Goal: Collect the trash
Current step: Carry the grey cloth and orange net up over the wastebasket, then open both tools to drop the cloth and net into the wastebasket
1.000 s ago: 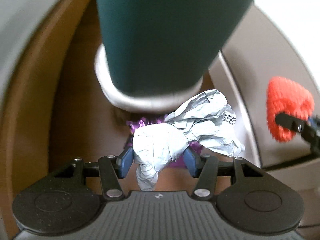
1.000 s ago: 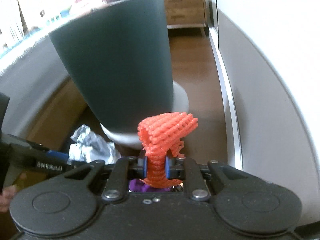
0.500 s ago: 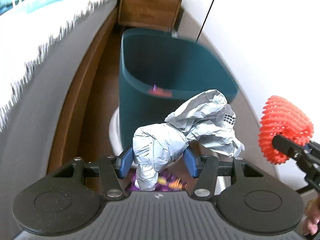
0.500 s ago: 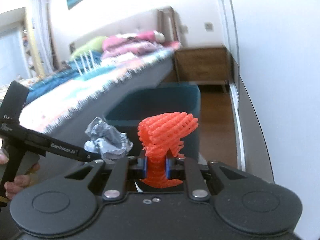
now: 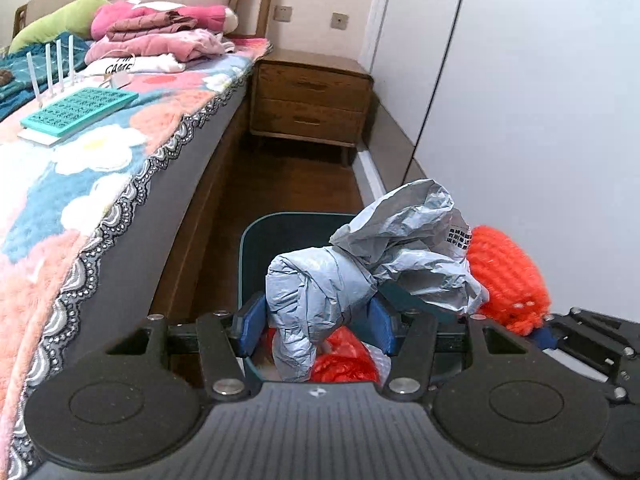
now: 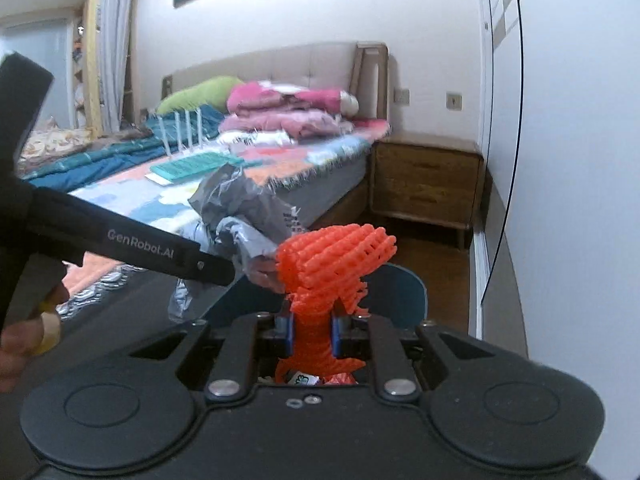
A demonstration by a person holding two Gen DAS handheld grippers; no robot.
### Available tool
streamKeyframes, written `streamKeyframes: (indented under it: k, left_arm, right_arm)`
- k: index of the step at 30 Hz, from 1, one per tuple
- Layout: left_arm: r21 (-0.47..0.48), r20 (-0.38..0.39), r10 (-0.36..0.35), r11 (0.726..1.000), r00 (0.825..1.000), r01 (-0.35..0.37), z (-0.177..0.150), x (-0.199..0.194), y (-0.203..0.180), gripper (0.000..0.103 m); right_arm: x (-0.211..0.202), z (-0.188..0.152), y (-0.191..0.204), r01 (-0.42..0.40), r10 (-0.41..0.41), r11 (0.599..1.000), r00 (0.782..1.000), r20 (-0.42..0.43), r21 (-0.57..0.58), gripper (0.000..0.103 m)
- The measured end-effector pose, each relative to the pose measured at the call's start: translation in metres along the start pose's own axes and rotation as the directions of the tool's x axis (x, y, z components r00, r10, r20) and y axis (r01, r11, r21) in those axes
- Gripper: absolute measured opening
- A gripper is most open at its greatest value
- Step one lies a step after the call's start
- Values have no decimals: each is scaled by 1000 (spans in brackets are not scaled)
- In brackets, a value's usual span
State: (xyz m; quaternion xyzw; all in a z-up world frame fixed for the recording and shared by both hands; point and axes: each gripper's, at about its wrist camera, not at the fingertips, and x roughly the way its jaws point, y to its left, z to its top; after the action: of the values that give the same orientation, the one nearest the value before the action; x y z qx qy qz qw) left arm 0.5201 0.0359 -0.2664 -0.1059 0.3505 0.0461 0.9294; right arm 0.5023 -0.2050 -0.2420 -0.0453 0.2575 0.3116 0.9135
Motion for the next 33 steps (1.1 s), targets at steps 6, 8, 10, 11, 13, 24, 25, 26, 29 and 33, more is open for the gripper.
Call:
streamKeyframes:
  k: [6,8,10,11,13,24,25,26,29,33]
  left_arm:
    - [-38,-89,10,999,996,-14,-6,35,-7,54]
    - [-23,-104,38,999,994,-40,-10,49,-10,54]
    - [-27,-123,54,998,991,-58,-13,60,-12,54]
    - [-25,-130,59,998,990,-63,-14,65,-13,54]
    - [-17,-133,69,997,989,-72,-17,69,-16,54]
    - [75,-194,136,990,972,-123,-39,93,-31,54]
    - [82,-187,139,989,973,-125,-40,93,-31,54]
    - [89,-186,137,989,973,-122,-40,93,-32,53]
    - [83,-180,119,991,976,-106,-41,91,-31,55]
    - [80,-150,97,993,984,-86,-43,86,-29,68]
  right_arm:
    - [39,-12,2,30,-33,999,994,-105,-24,16]
    - [49,-17,3,40,-43,999,990,-136,-25,16]
    - [54,-22,3,55,-59,998,986,-158,-32,16]
    - [57,-25,4,61,-67,997,983,-169,-40,16]
    - [61,-29,5,64,-73,996,980,-186,-57,17]
    - [61,-39,9,84,-100,993,974,-205,-88,26]
    - [60,-37,8,84,-100,993,974,-203,-85,28]
    - [59,-37,7,88,-104,992,974,-203,-88,31]
    - [50,-38,5,85,-100,992,979,-177,-89,39]
    - [37,-40,-2,72,-81,996,984,-157,-61,40]
